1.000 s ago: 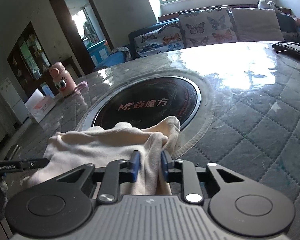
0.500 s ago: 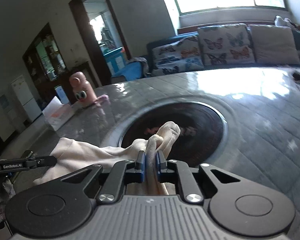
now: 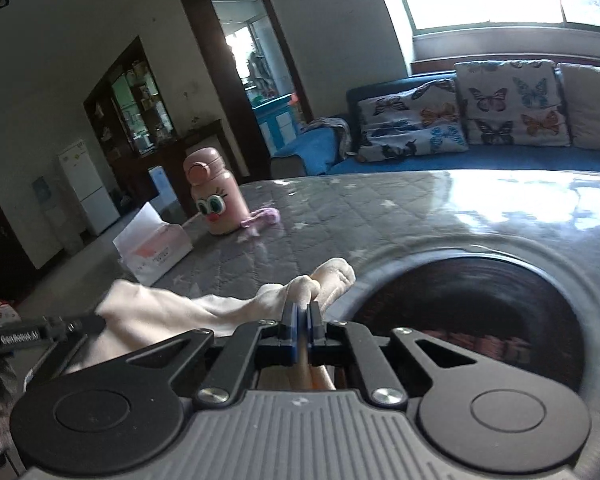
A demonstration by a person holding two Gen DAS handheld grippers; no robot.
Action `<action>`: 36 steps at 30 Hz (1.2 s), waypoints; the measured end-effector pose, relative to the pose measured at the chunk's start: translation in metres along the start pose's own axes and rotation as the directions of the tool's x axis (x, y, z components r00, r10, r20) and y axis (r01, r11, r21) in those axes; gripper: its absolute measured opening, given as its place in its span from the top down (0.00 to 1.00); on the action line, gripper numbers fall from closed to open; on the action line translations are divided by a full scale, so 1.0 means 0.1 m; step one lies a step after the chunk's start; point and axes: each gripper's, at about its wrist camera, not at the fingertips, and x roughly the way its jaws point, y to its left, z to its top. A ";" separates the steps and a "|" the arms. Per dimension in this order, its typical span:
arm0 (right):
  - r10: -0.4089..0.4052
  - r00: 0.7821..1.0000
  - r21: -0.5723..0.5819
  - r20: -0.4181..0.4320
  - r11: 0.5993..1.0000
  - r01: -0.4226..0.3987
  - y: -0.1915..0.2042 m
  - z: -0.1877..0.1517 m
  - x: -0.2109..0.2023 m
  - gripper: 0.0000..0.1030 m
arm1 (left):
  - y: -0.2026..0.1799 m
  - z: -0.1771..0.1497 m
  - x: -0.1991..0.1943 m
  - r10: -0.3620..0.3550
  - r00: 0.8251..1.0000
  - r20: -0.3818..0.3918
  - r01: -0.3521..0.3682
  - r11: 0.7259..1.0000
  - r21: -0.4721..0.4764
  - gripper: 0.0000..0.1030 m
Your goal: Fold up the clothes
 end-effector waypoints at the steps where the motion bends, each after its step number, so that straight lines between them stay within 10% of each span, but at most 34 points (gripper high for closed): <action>1: 0.007 1.000 0.000 -0.002 1.000 -0.007 0.03 0.01 0.08 0.96 | 0.04 0.00 0.02 0.014 1.000 -0.003 -0.014 1.000 -0.002 0.91; 19: -0.068 0.997 -0.025 -0.046 0.997 0.067 0.05 0.03 0.63 0.91 | 0.37 0.04 0.21 0.097 0.995 -0.009 -0.097 0.995 0.000 0.78; 36: 0.032 0.988 -0.142 -0.151 0.988 -0.053 0.48 0.04 1.24 0.84 | 0.02 0.21 0.88 0.008 0.997 -0.073 0.001 0.993 0.122 0.78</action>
